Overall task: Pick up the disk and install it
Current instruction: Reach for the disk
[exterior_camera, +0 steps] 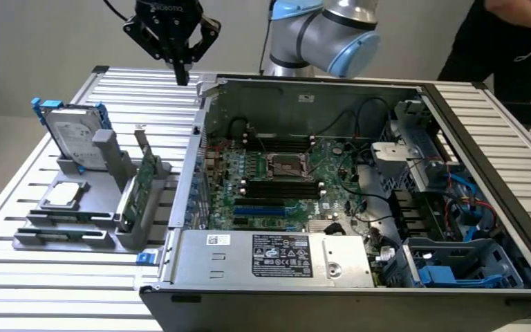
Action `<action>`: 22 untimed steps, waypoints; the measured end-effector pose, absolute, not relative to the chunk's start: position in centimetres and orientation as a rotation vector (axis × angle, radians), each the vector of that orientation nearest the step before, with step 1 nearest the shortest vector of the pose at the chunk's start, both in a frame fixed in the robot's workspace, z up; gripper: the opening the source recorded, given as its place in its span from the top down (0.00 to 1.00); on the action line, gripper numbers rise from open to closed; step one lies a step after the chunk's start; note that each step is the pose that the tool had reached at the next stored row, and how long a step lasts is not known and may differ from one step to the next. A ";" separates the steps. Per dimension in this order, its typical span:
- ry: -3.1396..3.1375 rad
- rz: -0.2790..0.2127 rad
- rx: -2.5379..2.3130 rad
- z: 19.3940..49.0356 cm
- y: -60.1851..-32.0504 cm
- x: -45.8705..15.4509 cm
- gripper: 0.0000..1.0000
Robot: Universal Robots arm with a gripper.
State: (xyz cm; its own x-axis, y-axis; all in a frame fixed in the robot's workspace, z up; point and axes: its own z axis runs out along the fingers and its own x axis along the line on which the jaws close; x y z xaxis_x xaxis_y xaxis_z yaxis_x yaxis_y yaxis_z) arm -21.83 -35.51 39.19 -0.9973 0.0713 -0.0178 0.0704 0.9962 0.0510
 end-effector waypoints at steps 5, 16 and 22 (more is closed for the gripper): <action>3.119 0.087 0.111 39.2 -35.4 -24.1 0.89; 3.120 0.135 0.111 39.2 -35.4 -29.1 0.89; 3.129 0.138 0.112 39.2 -35.3 -31.8 0.89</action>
